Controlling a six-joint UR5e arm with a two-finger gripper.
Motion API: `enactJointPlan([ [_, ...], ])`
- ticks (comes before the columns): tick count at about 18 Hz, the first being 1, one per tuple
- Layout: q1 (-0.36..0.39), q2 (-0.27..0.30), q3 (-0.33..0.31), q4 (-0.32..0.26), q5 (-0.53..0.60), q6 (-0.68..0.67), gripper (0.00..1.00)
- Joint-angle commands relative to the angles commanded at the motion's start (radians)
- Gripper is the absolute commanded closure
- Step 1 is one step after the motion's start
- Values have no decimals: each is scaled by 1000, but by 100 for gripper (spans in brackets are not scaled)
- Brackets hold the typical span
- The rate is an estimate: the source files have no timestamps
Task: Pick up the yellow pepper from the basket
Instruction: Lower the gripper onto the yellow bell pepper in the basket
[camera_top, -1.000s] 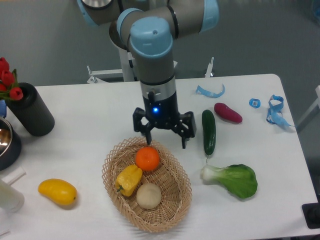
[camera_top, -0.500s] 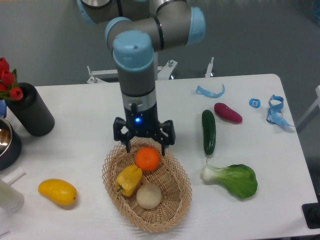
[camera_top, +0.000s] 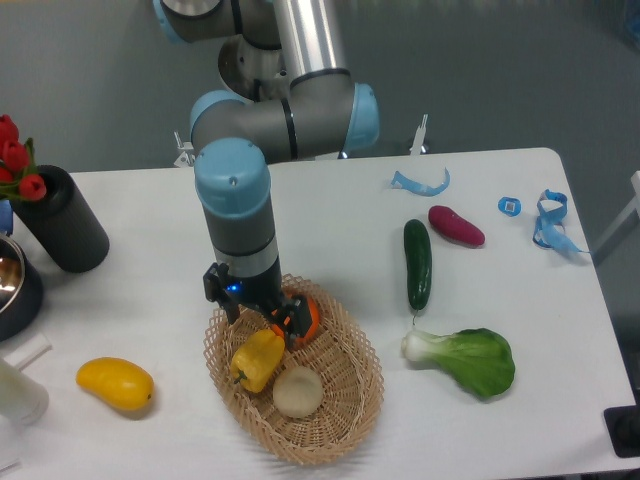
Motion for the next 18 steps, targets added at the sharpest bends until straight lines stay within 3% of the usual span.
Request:
enactJointPlan([
  [4, 0, -52, -8, 81, 0, -1, 0],
  [18, -20, -95, -11, 86, -6, 2, 0],
])
